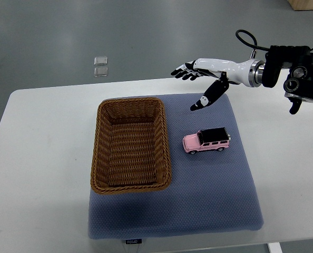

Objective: Place pink car in brown basket
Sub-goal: 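Move the right hand over the pink toy car, fingers pointing down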

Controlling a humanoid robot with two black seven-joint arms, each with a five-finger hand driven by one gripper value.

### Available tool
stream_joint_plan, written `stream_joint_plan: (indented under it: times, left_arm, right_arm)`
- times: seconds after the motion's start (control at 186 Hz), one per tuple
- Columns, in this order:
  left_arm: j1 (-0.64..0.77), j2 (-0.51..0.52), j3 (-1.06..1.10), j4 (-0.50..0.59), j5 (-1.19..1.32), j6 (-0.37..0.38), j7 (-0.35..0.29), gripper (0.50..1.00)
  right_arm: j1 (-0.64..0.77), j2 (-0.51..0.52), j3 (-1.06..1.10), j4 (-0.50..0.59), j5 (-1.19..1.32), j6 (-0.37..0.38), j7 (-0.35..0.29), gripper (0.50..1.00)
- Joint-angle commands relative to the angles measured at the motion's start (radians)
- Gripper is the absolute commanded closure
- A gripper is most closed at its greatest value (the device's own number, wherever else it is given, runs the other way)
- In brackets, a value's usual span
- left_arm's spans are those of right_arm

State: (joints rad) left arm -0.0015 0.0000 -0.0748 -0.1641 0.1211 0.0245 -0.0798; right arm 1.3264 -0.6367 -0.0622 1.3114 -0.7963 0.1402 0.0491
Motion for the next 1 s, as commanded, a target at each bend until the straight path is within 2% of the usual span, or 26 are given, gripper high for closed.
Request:
stream_joint_plan:
  times: [0.0,0.258,0.387,0.699,0.995]
  left_arm:
    - [0.000,0.000,0.000,0.000,0.000,0.000,0.000,0.500]
    - [0.000,0.000,0.000,0.000,0.000,0.000,0.000,0.500]
    - [0.000,0.000,0.000,0.000,0.000,0.002,0.000,0.500]
    - [0.000,0.000,0.001,0.000,0.000,0.002,0.000,0.500]
    - [0.000,0.000,0.000,0.000,0.000,0.000,0.000,0.500]
  right_arm:
    - [0.037,-0.006,-0.080,0.017,-0.014,0.027,-0.051,0.595]
    - [0.030,0.006,-0.150,0.017,-0.029,0.013,-0.146,0.607]
    - [-0.006,0.020,-0.171,0.017,-0.027,-0.028,-0.187,0.615]
    - [-0.070,0.029,-0.208,0.015,-0.029,-0.128,-0.201,0.626]
    - [-0.079,0.048,-0.209,0.008,-0.141,-0.148,-0.204,0.634]
